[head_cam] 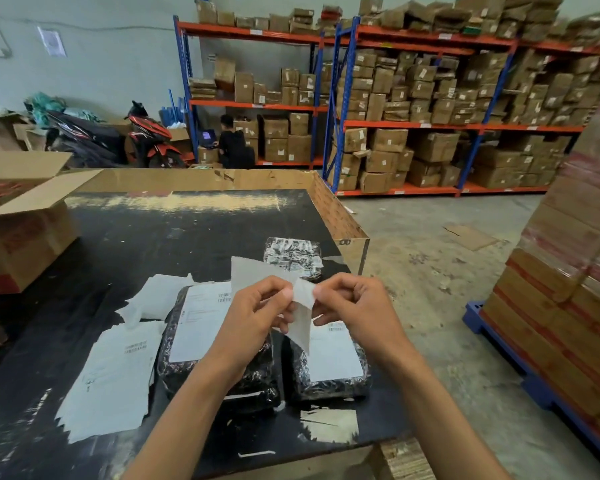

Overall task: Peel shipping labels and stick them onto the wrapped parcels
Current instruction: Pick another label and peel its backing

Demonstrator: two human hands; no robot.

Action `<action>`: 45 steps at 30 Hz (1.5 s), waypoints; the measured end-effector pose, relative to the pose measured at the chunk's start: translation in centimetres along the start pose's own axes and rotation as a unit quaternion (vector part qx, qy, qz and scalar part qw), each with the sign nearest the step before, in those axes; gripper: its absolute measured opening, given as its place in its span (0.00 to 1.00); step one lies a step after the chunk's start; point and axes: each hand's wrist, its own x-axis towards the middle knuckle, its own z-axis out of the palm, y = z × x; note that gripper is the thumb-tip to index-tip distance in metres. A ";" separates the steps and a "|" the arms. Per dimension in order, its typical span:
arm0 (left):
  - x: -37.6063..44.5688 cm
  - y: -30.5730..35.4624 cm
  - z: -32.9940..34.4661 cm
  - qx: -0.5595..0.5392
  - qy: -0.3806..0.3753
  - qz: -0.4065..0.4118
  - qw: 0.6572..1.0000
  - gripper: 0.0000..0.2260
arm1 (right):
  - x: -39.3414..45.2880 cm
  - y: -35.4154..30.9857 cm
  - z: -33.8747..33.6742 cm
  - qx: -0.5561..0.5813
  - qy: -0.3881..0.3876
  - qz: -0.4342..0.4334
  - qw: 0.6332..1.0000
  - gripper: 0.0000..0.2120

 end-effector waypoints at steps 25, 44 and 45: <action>7.8 -2.1 -8.9 0.062 0.466 -0.097 0.877 0.06 | 7.4 5.6 -2.7 0.066 0.084 0.134 0.985 0.06; 10.6 -16.4 -26.3 -0.134 0.524 -0.295 0.787 0.12 | 14.5 6.4 8.4 0.023 0.169 0.135 0.976 0.05; 10.7 -17.0 -26.8 -0.125 0.530 -0.302 0.783 0.13 | 14.7 6.5 9.1 0.033 0.173 0.142 0.974 0.05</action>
